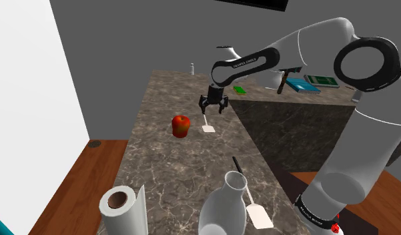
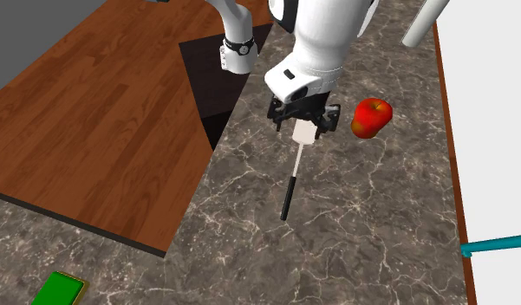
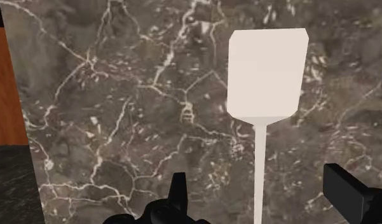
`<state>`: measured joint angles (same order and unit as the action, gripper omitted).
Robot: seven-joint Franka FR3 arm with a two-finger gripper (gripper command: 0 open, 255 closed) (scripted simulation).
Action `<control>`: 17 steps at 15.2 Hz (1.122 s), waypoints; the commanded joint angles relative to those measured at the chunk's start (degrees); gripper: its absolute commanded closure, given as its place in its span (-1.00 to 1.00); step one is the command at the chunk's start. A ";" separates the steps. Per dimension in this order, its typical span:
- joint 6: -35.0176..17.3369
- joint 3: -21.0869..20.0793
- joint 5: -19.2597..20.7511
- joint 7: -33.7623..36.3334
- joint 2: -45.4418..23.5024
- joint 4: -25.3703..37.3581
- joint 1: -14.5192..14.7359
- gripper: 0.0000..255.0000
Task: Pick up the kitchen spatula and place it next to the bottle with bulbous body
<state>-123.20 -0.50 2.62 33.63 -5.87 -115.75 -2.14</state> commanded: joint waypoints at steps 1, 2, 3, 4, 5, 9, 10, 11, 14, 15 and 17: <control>-0.55 0.43 -0.03 1.27 -4.62 4.89 -0.33 -1.00; -0.87 0.60 -0.05 2.02 -6.68 7.00 -0.40 -1.00; -1.10 0.77 -0.09 2.67 -8.53 8.95 -0.45 -1.00; -1.76 0.79 -0.08 2.68 -8.89 8.65 -0.45 -1.00; -2.42 0.80 -0.07 2.68 -9.26 8.37 -0.47 -1.00; -5.02 0.85 -0.01 2.72 -10.83 7.35 -0.52 -1.00; -5.66 0.86 0.00 2.73 -11.25 7.12 -0.53 -1.00; -6.03 0.87 0.01 2.73 -11.48 6.98 -0.54 -1.00; -6.02 0.87 0.01 2.73 -11.49 7.00 -0.54 -1.00; -6.02 0.87 0.01 2.73 -11.49 7.00 -0.54 -1.00; -6.02 0.87 0.01 2.73 -11.49 7.00 -0.54 -1.00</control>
<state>-129.21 0.36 2.63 36.36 -17.35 -108.74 -2.68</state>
